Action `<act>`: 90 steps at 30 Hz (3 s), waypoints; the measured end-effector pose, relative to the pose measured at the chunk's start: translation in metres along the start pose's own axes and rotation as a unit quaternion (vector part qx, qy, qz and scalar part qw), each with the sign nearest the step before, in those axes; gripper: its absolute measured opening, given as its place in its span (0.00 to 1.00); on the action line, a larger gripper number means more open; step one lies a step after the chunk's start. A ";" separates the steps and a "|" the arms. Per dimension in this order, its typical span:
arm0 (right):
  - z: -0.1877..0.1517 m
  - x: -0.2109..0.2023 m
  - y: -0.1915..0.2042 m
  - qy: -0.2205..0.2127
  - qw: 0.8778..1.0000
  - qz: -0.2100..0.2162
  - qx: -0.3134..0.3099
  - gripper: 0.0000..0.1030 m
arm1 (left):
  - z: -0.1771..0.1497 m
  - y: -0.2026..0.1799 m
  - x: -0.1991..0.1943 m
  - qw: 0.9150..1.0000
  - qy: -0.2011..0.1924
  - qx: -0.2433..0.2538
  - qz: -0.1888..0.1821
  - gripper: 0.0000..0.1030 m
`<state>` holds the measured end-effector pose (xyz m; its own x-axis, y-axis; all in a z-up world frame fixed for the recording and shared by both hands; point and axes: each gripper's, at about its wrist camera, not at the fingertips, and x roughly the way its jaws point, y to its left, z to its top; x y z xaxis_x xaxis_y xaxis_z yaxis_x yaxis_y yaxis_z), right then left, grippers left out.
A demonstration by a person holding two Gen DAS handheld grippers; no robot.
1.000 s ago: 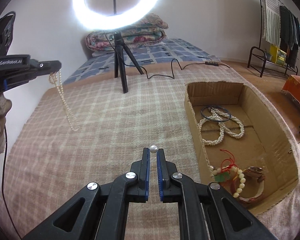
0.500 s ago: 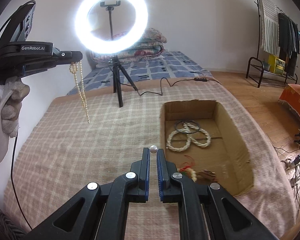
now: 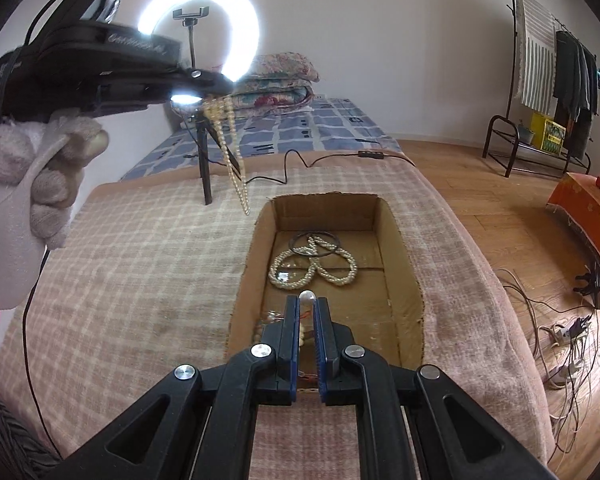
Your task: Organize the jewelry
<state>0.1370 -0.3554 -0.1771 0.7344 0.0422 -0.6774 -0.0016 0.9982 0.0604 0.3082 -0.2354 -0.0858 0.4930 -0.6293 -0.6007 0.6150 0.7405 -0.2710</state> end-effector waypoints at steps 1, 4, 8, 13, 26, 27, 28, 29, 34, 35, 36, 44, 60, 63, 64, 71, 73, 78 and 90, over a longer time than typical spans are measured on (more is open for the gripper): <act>-0.001 0.002 -0.004 0.002 1.000 0.000 0.000 0.04 | 0.002 -0.005 0.007 1.000 0.003 0.002 -0.002 0.05; -0.001 0.008 -0.014 0.010 1.000 0.002 0.006 0.04 | 0.004 -0.018 0.028 1.000 0.012 0.005 -0.007 0.05; -0.003 0.018 -0.026 0.023 1.000 0.012 0.017 0.04 | 0.005 -0.031 0.060 0.999 0.031 0.009 -0.011 0.05; -0.004 0.032 -0.030 0.039 0.999 0.027 0.024 0.04 | 0.002 -0.039 0.099 0.998 0.056 0.008 -0.007 0.05; -0.011 0.049 -0.027 0.062 0.997 0.041 0.026 0.05 | -0.005 -0.052 0.130 0.997 0.078 0.019 0.004 0.05; -0.012 0.050 -0.026 0.062 0.997 0.039 0.025 0.06 | -0.005 -0.053 0.130 0.997 0.077 0.020 0.005 0.05; -0.012 0.049 -0.025 0.063 0.997 0.037 0.023 0.09 | -0.005 -0.054 0.129 0.997 0.075 0.021 0.007 0.05; -0.012 0.049 -0.024 0.061 0.997 0.034 0.021 0.22 | -0.004 -0.054 0.129 0.997 0.073 0.023 0.010 0.05; -0.011 0.046 -0.021 0.053 0.998 0.029 0.013 0.42 | -0.002 -0.056 0.125 0.997 0.069 0.035 0.018 0.52; -0.011 0.047 -0.020 0.053 0.998 0.027 0.012 0.51 | -0.002 -0.057 0.122 0.997 0.061 0.039 0.025 0.60; -0.011 0.046 -0.019 0.050 0.998 0.025 0.011 0.55 | -0.002 -0.057 0.120 0.997 0.056 0.042 0.031 0.61; -0.006 0.038 -0.007 0.028 0.999 0.011 -0.013 0.90 | -0.001 -0.053 0.111 0.996 0.055 0.045 0.051 0.75; 0.000 0.019 0.000 0.005 1.000 -0.022 -0.018 1.00 | 0.005 -0.052 0.069 0.995 0.033 0.052 0.076 0.77; 0.002 0.012 0.000 -0.003 1.000 -0.025 -0.016 1.00 | 0.006 -0.050 0.056 0.995 0.027 0.050 0.079 0.77; 0.003 0.009 0.000 -0.005 1.000 -0.027 -0.015 1.00 | 0.006 -0.049 0.050 0.995 0.023 0.049 0.082 0.77; 0.008 -0.007 0.001 -0.023 0.999 -0.035 -0.009 1.00 | 0.009 -0.042 0.011 0.994 0.003 0.048 0.098 0.78; 0.010 -0.012 0.002 -0.029 0.999 -0.038 -0.007 1.00 | 0.010 -0.039 -0.003 0.993 -0.007 0.048 0.105 0.78; 0.014 -0.025 0.004 -0.045 0.998 -0.042 0.002 1.00 | 0.008 -0.033 -0.036 0.992 -0.025 0.045 0.116 0.79; 0.022 -0.046 0.012 -0.074 0.996 -0.051 0.014 1.00 | -0.012 -0.022 -0.121 0.987 -0.075 0.043 0.138 0.92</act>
<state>0.1185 -0.3467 -0.1292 0.8216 -0.0681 -0.5660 0.0955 0.9953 0.0189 0.2276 -0.1725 -0.0163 0.7306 -0.4387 -0.5232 0.4914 0.8699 -0.0433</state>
